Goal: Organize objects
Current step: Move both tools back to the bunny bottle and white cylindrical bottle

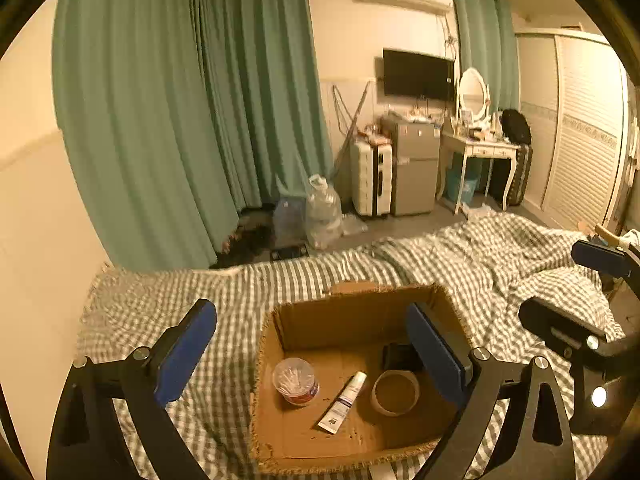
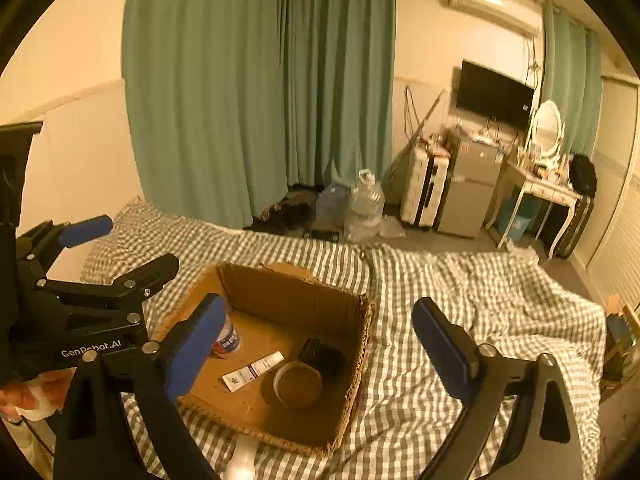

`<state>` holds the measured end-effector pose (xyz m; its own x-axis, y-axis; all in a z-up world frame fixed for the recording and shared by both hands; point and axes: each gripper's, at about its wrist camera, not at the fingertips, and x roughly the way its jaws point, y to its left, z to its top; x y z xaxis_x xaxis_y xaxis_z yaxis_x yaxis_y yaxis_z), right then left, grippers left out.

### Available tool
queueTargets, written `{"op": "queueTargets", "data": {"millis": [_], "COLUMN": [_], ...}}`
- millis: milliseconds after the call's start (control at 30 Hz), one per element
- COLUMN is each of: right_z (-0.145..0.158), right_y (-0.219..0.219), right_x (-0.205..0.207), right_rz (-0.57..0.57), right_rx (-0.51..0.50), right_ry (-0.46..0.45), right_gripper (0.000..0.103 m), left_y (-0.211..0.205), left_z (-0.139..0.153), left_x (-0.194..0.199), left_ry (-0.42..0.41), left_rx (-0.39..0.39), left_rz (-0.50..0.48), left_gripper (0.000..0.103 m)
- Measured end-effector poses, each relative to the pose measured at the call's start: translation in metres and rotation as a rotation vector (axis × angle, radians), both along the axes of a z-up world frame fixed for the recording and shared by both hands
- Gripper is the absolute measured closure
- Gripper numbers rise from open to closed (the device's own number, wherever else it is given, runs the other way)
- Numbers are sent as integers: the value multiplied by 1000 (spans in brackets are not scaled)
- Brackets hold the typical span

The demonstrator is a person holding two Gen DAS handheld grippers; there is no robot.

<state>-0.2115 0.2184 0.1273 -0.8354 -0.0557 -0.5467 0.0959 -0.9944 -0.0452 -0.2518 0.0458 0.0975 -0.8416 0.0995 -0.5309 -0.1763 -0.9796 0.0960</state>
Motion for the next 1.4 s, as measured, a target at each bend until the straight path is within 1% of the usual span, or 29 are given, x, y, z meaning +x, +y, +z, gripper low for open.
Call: {"op": "queueTargets", "data": {"millis": [133,300,400,533,600,667,733,867,967,1100,1133,1200,1233,1333,1400], "right_z": [21,35,42,42,39,30,17,-25,-64,-121,-134,-161,-170,-207,-225], "right_y": [-6,-15,-20,-25,-27,-30,-34,-39,-44,-47,-47,-44,-43,-41,-40], "right_x": [33,66,83,101,108,114,119,125,124,115,111,103,99,86,80], "right_rz": [7,8,10,16,20,24,32,58,73,84,81,70,64,43,36], "right_rx": [-15,-3,-13,-10,-4,-2,3,-2,-9,-25,-34,-59,-68,-73,-78], "right_ry": [44,85,105,109,108,100,80,22,-37,-115,-137,-179,-191,-256,-285], "right_gripper": [6,6,5,4,3,2,2,2,2,2,2,2,2,2,2], "left_y": [-9,-22,-31,-40,-45,-50,-53,-65,-74,-87,-88,-87,-86,-85,-83], "left_z": [21,33,39,39,34,23,8,-31,-73,-135,-150,-181,-193,-228,-251], "left_x": [25,53,70,92,102,110,115,124,125,117,114,111,110,102,98], "left_ry": [15,32,44,71,79,68,49,1,-49,-157,-182,-215,-229,-308,-358], "left_rx": [22,34,43,46,40,27,16,52,62,69,58,7,-5,11,30], "left_rz": [20,39,42,63,75,91,112,183,244,303,311,319,320,303,296], "left_gripper": [3,3,3,1,0,0,0,0,0,0,0,0,0,0,0]}}
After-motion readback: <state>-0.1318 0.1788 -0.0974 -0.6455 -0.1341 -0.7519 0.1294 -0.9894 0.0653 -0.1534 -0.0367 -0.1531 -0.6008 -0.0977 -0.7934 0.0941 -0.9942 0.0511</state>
